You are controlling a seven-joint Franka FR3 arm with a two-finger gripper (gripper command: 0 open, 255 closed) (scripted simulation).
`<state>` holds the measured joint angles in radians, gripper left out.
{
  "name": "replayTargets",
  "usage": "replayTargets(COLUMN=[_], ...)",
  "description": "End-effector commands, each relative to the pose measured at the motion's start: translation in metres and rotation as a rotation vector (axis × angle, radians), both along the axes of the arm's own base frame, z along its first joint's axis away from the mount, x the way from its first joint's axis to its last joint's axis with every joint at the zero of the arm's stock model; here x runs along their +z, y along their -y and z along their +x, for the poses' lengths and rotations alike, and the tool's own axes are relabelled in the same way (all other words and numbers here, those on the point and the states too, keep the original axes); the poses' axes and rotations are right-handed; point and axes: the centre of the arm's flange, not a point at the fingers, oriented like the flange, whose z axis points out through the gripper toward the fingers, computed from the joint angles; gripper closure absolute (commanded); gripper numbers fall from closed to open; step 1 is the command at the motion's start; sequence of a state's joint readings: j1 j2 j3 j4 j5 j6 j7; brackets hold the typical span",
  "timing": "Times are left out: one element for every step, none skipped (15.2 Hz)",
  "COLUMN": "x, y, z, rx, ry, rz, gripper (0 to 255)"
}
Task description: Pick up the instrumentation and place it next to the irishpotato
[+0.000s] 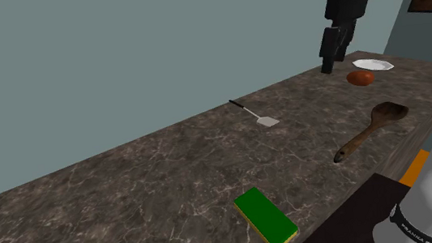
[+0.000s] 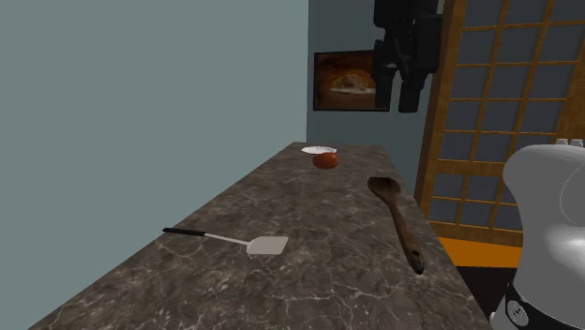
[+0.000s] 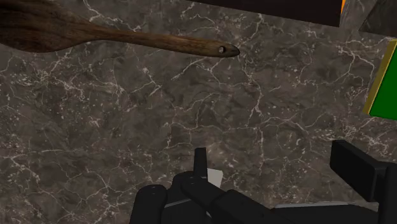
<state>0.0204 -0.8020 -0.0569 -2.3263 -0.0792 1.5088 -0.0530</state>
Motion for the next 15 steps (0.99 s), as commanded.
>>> replayTargets(x=[0.000, -0.008, -0.016, -0.024, -0.032, -0.040, -0.048, -0.055, -0.063, -0.071, -0.079, -0.087, -0.094, -0.102, -0.110], y=[0.000, 0.002, 0.003, 0.005, 0.007, 0.009, 0.011, 0.013, 0.015, 0.017, 0.020, 0.022, 0.025, 0.027, 0.030], z=[0.000, 0.010, 0.020, 0.030, 0.040, 0.050, 0.060, 0.070, 0.080, 0.090, 0.100, 0.110, 0.120, 0.130, 0.140], rx=[0.000, -0.008, -0.017, -0.025, -0.034, -0.042, -0.051, -0.059, -0.067, -0.076, -0.084, -0.093, -0.101, -0.109, -0.118], ry=[0.000, 0.003, 0.006, 0.009, 0.012, 0.015, 0.018, 0.021, 0.024, 0.027, 0.030, 0.033, 0.036, 0.039, 0.042], rz=[0.000, 0.001, 0.002, 0.003, 0.004, 0.005, 0.006, 0.007, 0.008, 0.009, 0.010, 0.011, 0.012, 0.013, 0.014], gripper=[0, 0, 0, 0, 0, 0, 0, 0, 0, 0, 0, 0, 0, 0, 0])
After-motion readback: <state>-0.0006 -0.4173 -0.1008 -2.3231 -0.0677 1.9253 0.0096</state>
